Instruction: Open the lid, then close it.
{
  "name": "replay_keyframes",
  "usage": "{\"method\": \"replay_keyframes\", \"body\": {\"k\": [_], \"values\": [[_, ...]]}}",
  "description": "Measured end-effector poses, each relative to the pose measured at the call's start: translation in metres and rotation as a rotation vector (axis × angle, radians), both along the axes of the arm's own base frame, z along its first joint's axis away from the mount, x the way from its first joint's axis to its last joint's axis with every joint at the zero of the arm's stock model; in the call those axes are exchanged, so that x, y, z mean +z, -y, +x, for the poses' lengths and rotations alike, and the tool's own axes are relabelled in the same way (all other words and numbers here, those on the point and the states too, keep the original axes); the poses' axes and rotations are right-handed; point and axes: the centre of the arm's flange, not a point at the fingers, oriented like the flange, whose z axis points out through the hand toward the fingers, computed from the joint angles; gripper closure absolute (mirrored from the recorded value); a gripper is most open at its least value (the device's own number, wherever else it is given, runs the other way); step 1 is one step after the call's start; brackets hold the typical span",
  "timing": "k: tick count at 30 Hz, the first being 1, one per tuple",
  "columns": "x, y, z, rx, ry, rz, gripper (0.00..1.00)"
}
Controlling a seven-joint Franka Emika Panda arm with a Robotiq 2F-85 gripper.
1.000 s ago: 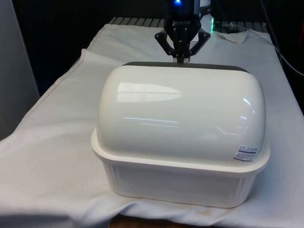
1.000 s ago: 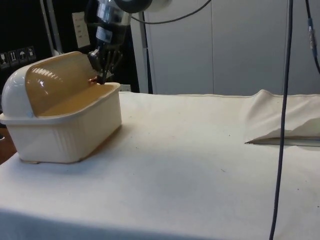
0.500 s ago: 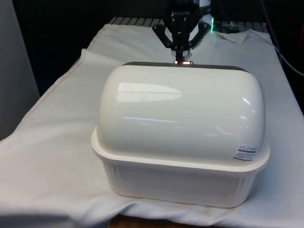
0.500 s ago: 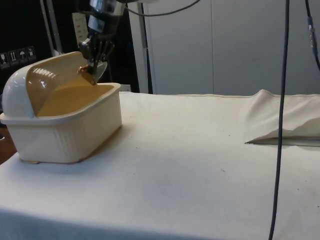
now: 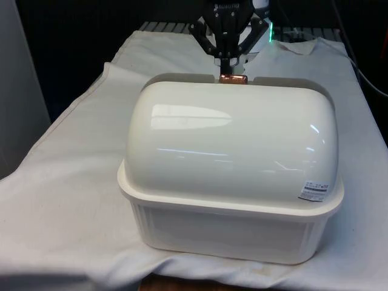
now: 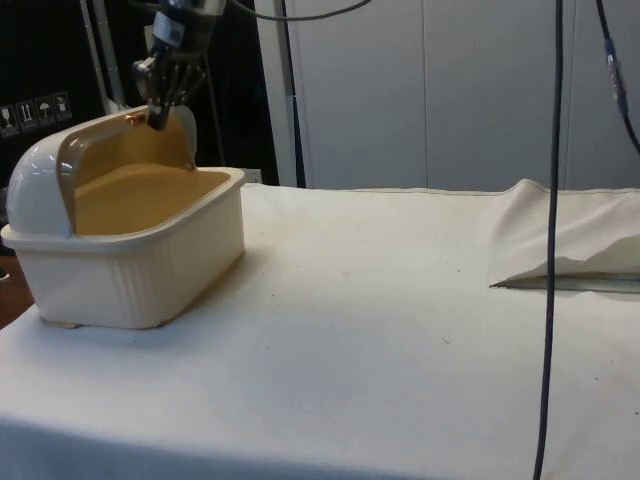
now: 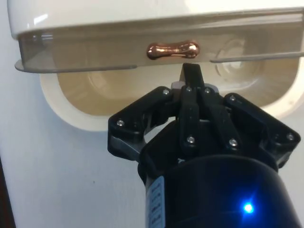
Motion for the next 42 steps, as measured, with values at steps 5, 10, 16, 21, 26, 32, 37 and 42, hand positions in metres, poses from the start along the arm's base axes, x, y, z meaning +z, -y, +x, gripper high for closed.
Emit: {"method": "replay_keyframes", "body": {"k": [5, 10, 16, 21, 26, 32, 37, 42], "values": [[0.005, 0.001, 0.006, -0.001, 0.014, 0.000, 1.00], [0.019, 0.001, 0.003, -0.001, 0.025, 0.003, 1.00], [0.029, 0.001, 0.002, -0.001, 0.029, 0.005, 1.00], [0.032, 0.002, 0.003, -0.006, 0.037, 0.008, 1.00], [0.040, 0.006, 0.012, -0.014, 0.060, 0.014, 1.00], [0.052, 0.009, 0.025, -0.016, 0.081, 0.013, 1.00], [0.053, 0.009, 0.033, -0.014, 0.084, 0.013, 1.00], [0.052, 0.005, 0.040, -0.007, 0.089, 0.013, 1.00]]}}
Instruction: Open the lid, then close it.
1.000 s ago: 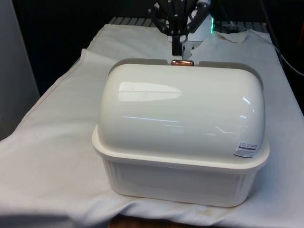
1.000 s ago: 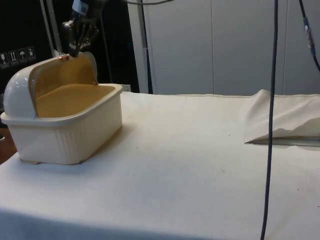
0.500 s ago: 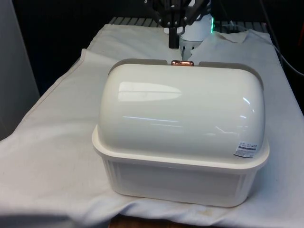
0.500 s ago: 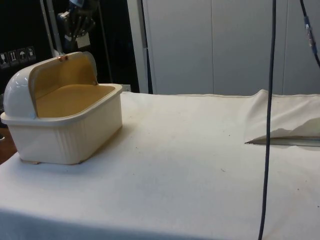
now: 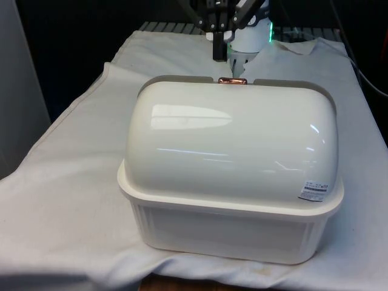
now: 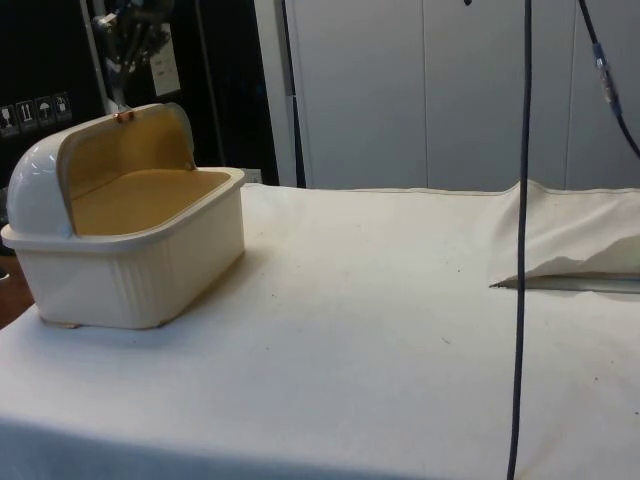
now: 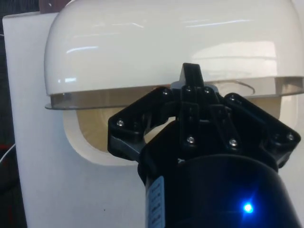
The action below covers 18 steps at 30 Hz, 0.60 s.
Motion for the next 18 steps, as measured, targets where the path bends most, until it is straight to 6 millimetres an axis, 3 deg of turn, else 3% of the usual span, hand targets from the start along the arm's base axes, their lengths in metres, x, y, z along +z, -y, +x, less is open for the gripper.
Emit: {"method": "replay_keyframes", "body": {"k": [13, 18], "values": [[-0.006, -0.007, 0.004, 0.009, -0.004, 0.003, 1.00], [-0.017, -0.010, 0.005, 0.010, -0.020, 0.006, 1.00]]}}
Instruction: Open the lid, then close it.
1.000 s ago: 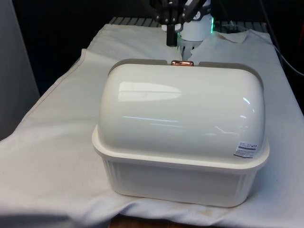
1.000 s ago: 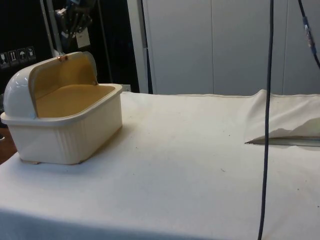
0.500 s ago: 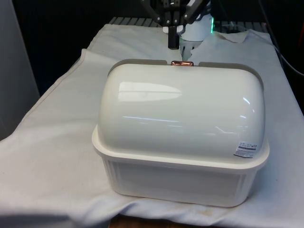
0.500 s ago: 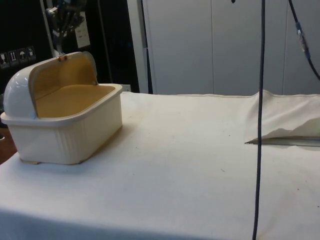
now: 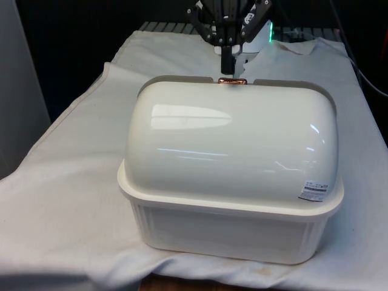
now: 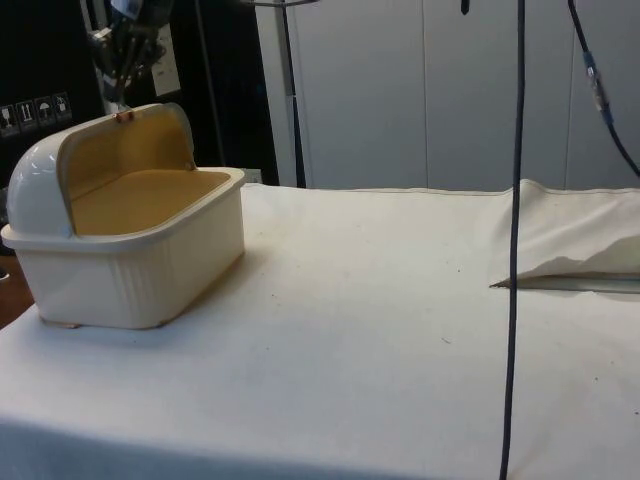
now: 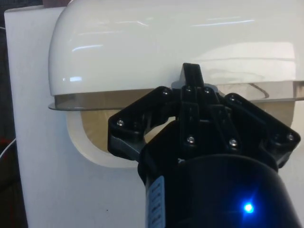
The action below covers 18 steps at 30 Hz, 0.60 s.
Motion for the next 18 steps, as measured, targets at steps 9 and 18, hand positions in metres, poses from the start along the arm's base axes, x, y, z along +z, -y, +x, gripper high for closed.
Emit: {"method": "replay_keyframes", "body": {"k": [9, 18], "values": [[-0.0070, 0.0039, 0.0005, -0.011, -0.010, 0.011, 1.00], [-0.0108, 0.0033, -0.0008, -0.012, -0.018, 0.014, 1.00]]}}
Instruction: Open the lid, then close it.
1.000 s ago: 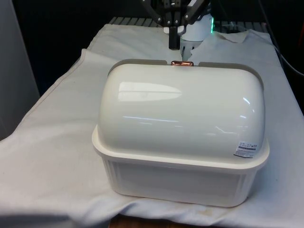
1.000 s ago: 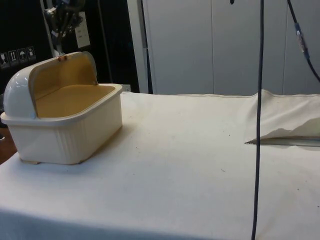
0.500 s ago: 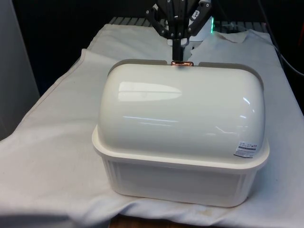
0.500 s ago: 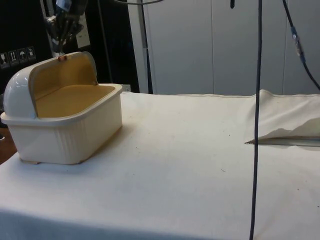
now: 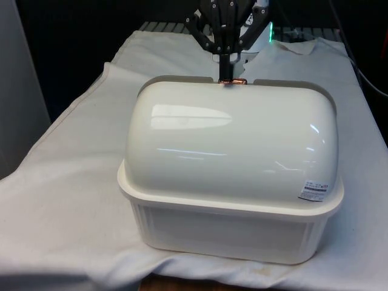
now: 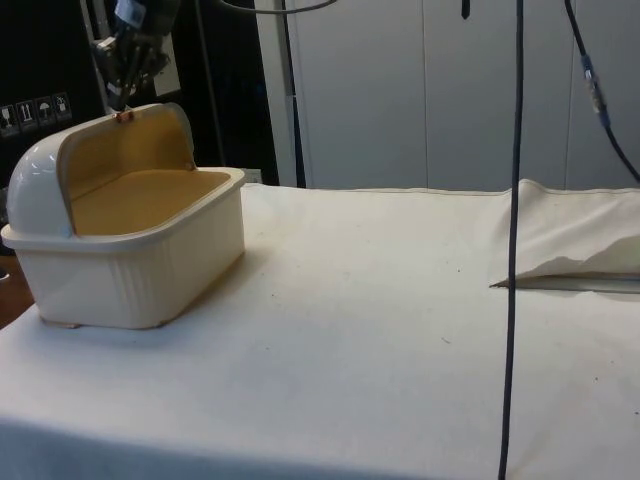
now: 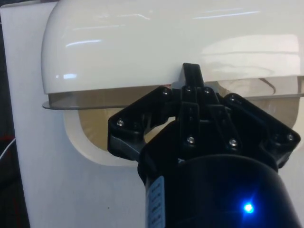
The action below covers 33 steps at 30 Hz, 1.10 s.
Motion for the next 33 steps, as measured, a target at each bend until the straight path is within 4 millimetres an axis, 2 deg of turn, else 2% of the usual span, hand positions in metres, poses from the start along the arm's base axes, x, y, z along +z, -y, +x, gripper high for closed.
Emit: {"method": "replay_keyframes", "body": {"k": [11, 25, 33], "values": [[-0.008, -0.005, -0.004, 0.001, -0.018, 0.006, 1.00], [-0.008, -0.007, -0.026, 0.003, -0.046, 0.010, 1.00], [-0.017, -0.008, -0.034, -0.002, -0.068, 0.023, 1.00]]}}
